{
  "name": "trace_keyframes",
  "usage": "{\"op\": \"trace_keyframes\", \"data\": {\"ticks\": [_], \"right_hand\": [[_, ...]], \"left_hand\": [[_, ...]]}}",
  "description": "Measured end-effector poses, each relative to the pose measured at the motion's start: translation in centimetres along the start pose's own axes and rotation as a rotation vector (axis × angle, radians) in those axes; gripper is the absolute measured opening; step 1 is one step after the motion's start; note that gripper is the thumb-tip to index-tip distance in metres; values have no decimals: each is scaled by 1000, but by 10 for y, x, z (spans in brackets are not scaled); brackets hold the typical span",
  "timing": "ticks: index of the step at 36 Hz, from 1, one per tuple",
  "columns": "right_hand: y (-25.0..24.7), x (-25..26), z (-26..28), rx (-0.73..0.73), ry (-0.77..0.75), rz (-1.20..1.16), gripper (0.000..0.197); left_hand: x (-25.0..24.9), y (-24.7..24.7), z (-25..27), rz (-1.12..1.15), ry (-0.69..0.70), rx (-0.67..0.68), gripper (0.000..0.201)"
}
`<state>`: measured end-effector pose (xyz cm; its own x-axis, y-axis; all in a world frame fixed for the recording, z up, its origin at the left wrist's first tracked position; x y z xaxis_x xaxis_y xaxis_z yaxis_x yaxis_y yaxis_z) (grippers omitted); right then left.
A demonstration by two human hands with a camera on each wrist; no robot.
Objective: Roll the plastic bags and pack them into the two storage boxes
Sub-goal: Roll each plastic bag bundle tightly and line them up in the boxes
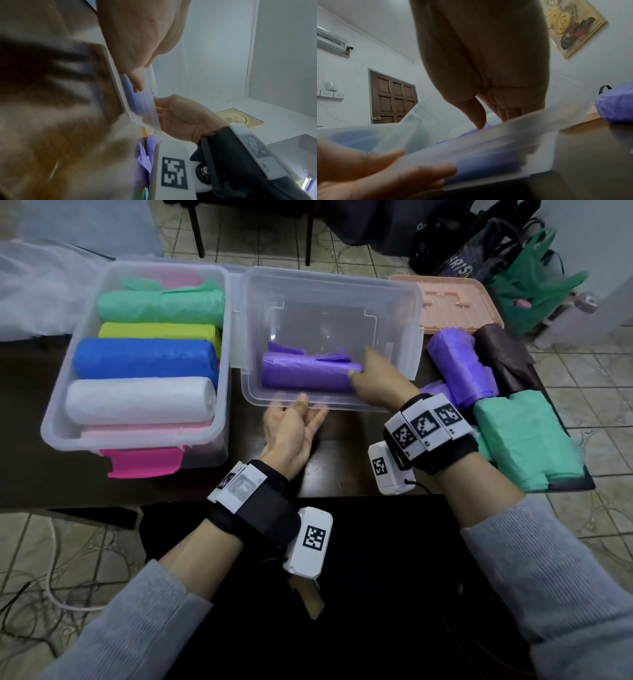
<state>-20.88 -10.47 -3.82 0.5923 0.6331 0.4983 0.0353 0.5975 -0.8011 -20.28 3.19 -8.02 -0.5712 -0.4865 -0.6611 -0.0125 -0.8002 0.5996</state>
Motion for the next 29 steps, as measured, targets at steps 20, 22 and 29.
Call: {"op": "trace_keyframes", "data": {"ticks": [20, 22, 29], "right_hand": [[-12, -50, 20, -462, -66, -366, 46], [-11, -54, 17, -363, -33, -391, 42], [-22, -51, 8, -303, -43, -776, 25]], "left_hand": [[-8, 14, 2, 13, -47, -60, 5], [-11, 16, 2, 35, -22, -67, 5], [-18, 23, -1, -31, -19, -155, 27]]}}
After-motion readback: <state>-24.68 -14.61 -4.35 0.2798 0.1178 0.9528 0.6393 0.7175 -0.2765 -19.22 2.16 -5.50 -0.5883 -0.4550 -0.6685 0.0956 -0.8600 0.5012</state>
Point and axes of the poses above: each hand's wrist, its own z-axis away from the middle knuckle, its own y-axis out of the palm, x = y × z, the point moved 2 cm from there along -z, towards the middle knuckle, and after that the axes turned 1 degree about x, right-handed, at the moved point
